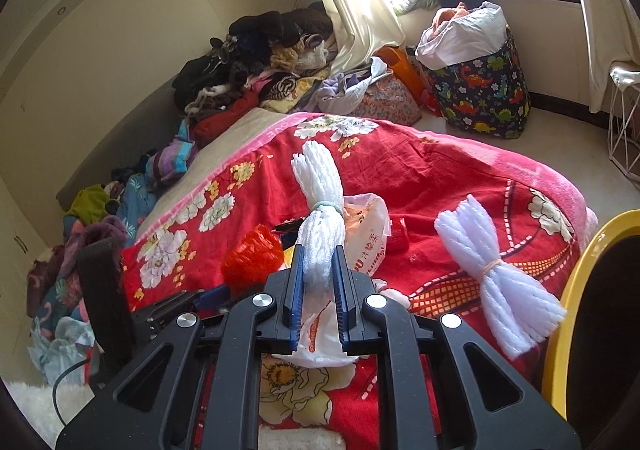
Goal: Collect trash
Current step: 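Grasp the red plastic bag with the left tool while the right tool grasps the white foam bundle, then carry the red bag and white foam bundle over the yellow bin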
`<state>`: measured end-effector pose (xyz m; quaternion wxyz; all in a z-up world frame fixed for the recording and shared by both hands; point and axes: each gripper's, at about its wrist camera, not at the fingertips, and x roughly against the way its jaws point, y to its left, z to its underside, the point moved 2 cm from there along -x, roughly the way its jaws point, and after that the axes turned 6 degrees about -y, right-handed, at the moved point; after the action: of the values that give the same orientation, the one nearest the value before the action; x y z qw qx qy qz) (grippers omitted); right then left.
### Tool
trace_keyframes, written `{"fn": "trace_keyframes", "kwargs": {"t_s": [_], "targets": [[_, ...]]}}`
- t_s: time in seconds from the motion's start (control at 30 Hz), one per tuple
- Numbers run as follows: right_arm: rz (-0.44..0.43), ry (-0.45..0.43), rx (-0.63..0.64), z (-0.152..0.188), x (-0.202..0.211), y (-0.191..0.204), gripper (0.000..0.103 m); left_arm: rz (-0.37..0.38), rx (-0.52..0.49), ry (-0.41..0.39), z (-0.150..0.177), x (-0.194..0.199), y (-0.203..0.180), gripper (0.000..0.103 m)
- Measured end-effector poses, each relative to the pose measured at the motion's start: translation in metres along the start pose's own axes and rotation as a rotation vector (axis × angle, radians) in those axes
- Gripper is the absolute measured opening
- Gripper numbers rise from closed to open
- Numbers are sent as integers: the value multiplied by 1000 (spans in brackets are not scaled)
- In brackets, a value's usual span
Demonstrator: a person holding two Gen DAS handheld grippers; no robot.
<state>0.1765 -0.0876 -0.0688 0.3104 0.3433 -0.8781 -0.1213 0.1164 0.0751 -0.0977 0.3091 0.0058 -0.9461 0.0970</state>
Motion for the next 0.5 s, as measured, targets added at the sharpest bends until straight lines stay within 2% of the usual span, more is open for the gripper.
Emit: {"fn": "trace_keyframes", "kwargs": {"t_s": [0.2, 0.5], "targets": [[4, -44, -14, -5, 22, -6, 14, 69, 15, -87, -25, 27, -16, 32], [27, -101, -51, -12, 52, -22, 14, 145, -27, -133, -43, 40, -53, 32]]}}
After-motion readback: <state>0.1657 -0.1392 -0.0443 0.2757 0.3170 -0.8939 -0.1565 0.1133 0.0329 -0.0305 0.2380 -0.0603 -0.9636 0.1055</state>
